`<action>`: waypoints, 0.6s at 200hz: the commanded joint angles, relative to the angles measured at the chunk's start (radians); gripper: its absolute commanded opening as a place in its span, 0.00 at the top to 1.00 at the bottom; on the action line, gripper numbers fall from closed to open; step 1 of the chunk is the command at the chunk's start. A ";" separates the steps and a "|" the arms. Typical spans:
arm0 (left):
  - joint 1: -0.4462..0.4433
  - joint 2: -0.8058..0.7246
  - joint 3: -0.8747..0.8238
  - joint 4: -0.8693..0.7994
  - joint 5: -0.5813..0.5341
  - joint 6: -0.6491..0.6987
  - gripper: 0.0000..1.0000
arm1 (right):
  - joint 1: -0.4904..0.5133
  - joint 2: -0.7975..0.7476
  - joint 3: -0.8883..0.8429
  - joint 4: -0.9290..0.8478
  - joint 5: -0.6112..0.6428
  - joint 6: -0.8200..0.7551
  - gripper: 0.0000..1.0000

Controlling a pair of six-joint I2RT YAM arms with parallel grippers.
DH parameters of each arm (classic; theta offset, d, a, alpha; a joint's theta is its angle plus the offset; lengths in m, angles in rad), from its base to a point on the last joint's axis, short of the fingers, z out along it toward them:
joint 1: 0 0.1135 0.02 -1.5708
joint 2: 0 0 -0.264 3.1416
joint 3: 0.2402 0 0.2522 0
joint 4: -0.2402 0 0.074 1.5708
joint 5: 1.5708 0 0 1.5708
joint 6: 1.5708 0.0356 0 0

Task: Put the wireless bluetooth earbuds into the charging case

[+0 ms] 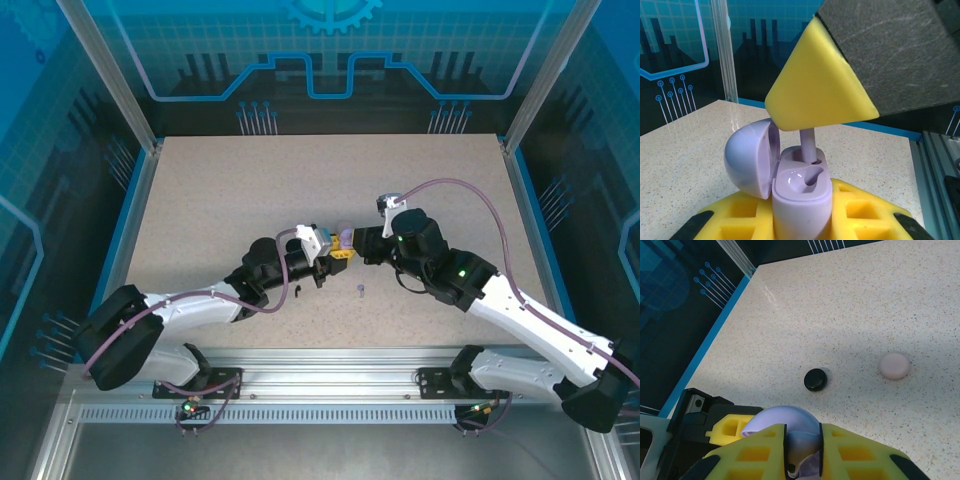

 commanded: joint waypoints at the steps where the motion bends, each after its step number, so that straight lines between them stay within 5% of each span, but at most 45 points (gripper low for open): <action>1: -0.010 -0.013 0.037 0.031 -0.009 0.020 0.99 | 0.015 0.003 -0.008 0.001 0.021 -0.014 0.80; 92: -0.010 -0.013 0.035 0.028 -0.014 0.021 0.99 | 0.019 0.008 -0.015 -0.022 -0.009 -0.008 0.78; 120: -0.010 -0.013 0.035 0.029 -0.016 0.019 0.99 | 0.019 0.020 0.012 -0.043 -0.035 -0.032 0.68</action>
